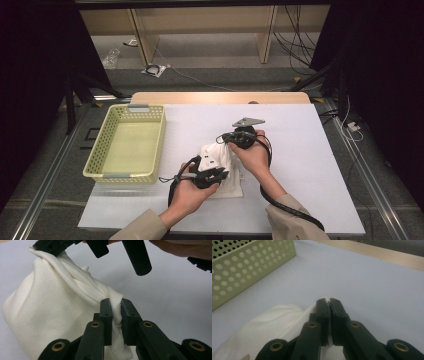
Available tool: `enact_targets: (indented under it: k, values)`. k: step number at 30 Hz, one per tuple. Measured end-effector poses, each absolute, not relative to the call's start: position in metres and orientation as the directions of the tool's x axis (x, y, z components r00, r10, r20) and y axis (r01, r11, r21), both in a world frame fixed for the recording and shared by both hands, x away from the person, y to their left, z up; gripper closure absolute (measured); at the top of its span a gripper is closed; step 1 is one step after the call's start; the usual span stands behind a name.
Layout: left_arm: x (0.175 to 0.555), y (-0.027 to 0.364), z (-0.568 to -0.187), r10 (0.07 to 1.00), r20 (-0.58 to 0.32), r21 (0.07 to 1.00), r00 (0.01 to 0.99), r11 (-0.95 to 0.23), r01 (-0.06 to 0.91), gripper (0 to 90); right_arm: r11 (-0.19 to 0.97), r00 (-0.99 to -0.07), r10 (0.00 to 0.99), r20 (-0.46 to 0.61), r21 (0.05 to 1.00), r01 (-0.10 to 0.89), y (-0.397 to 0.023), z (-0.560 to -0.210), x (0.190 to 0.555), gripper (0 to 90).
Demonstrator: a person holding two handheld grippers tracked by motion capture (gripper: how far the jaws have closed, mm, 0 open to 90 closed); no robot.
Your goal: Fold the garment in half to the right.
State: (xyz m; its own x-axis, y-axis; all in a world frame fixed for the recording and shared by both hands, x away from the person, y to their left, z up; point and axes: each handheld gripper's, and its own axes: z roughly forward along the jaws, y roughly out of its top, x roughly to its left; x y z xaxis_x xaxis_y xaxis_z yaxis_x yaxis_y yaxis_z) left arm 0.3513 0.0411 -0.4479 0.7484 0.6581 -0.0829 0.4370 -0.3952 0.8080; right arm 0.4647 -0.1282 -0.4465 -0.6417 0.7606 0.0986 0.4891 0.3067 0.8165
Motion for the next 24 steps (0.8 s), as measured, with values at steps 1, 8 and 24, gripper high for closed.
enact_targets:
  k: [1, 8, 24]
  values:
    - [0.3513, 0.0409, -0.4484, 0.657, -0.082, 0.807, 0.749, -0.398, 0.437, 80.3, 0.306, -0.641, 0.761, 0.1, 0.816, 0.491, -0.1284, -0.4467, 0.4647, 87.0]
    - [0.3516, 0.0403, -0.4499, 0.657, -0.081, 0.805, 0.75, -0.4, 0.438, 80.3, 0.307, -0.638, 0.764, 0.103, 0.811, 0.499, -0.1301, -0.4478, 0.4647, 87.0]
    - [0.3521, 0.0384, -0.4529, 0.653, -0.08, 0.8, 0.753, -0.408, 0.439, 80.2, 0.306, -0.627, 0.772, 0.109, 0.8, 0.516, -0.1345, -0.4496, 0.4648, 86.9]
